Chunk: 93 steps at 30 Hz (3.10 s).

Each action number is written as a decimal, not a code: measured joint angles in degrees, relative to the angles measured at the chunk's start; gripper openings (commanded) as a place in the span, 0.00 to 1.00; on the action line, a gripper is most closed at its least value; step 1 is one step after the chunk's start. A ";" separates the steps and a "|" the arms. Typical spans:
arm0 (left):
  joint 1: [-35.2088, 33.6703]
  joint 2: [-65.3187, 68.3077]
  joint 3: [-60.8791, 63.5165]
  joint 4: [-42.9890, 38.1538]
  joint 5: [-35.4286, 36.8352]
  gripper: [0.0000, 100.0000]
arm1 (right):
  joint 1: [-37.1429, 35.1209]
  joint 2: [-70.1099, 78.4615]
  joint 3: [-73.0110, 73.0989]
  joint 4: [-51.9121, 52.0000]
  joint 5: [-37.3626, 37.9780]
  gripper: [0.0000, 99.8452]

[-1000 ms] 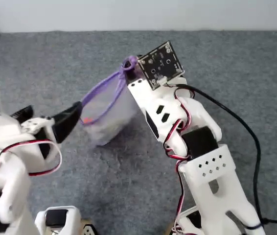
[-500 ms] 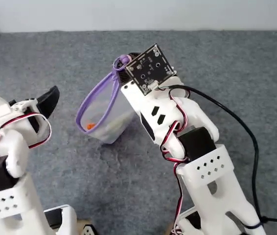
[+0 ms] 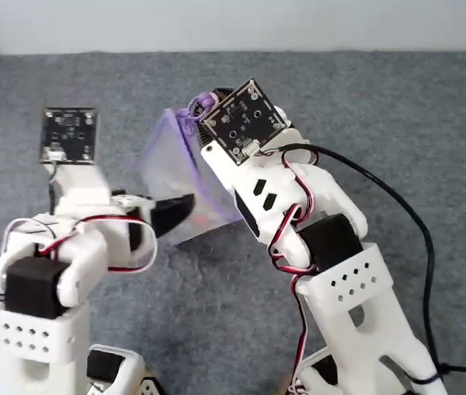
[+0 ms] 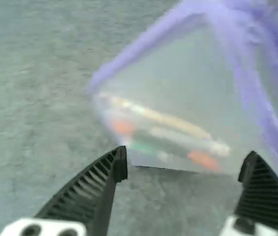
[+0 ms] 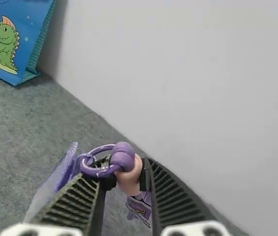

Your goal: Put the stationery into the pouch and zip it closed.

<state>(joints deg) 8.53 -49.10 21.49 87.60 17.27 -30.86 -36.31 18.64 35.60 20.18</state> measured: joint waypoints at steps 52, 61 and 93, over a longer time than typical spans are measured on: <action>-1.05 -0.09 -10.46 11.43 -4.22 0.26 | -6.24 8.79 -25.23 13.01 0.09 0.01; 2.55 5.63 -8.35 2.64 3.87 0.26 | -9.41 12.75 -33.85 30.07 0.97 0.01; -5.19 -7.65 -8.44 11.52 -22.33 0.28 | -9.49 12.84 -32.09 54.86 -19.52 0.01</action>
<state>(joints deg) 3.34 -56.75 13.05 99.12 -5.05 -40.35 -23.47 -13.45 90.46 0.66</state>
